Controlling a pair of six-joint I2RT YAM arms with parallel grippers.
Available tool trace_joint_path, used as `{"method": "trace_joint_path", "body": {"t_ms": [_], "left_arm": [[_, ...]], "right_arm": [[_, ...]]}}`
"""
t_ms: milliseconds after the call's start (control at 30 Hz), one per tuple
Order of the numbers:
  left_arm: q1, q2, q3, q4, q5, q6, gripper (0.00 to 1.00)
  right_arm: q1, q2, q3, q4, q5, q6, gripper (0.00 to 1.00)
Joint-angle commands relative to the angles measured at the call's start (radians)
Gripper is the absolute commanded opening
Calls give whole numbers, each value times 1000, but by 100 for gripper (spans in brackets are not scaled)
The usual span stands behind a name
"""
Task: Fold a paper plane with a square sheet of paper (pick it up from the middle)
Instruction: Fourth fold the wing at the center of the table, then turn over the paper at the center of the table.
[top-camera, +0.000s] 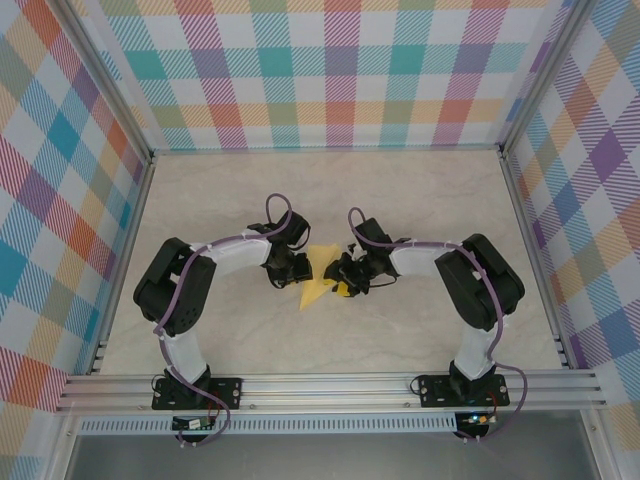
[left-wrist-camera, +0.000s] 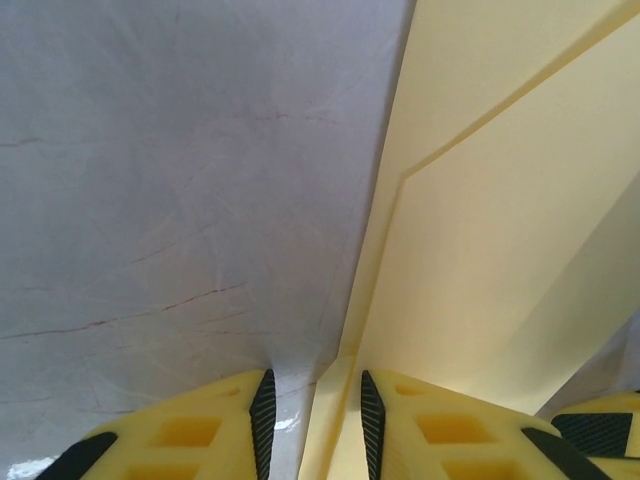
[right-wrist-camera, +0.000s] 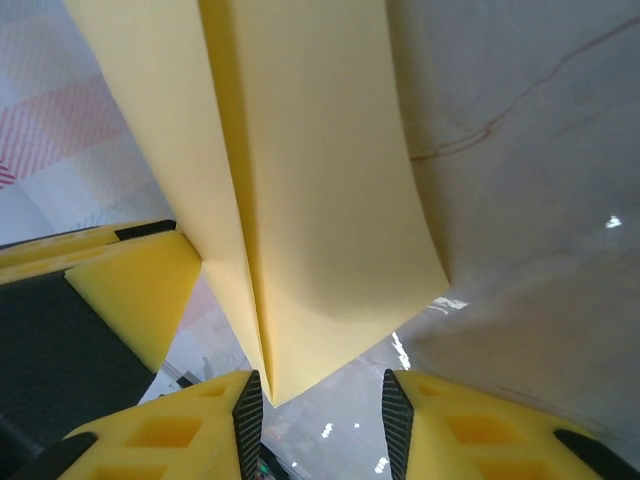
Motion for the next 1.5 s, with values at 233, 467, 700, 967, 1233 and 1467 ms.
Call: {"method": "trace_joint_path", "body": {"t_ms": [233, 467, 700, 967, 1233, 1467], "left_arm": [[9, 28, -25, -18, 14, -2, 29], [9, 17, -46, 16, 47, -14, 28], [11, 18, -52, 12, 32, -16, 28], [25, 15, -58, 29, 55, -31, 27], [38, 0, -66, 37, 67, -36, 28], [38, -7, -79, 54, 84, -43, 28]], "right_arm": [[1, 27, 20, -35, 65, 58, 39], [1, 17, -18, 76, 69, 74, 40], [3, 17, -16, 132, 107, 75, 43], [4, 25, -4, 184, 100, 76, 45], [3, 10, 0, 206, 106, 58, 45], [0, 4, 5, 211, 125, 64, 46]]}}
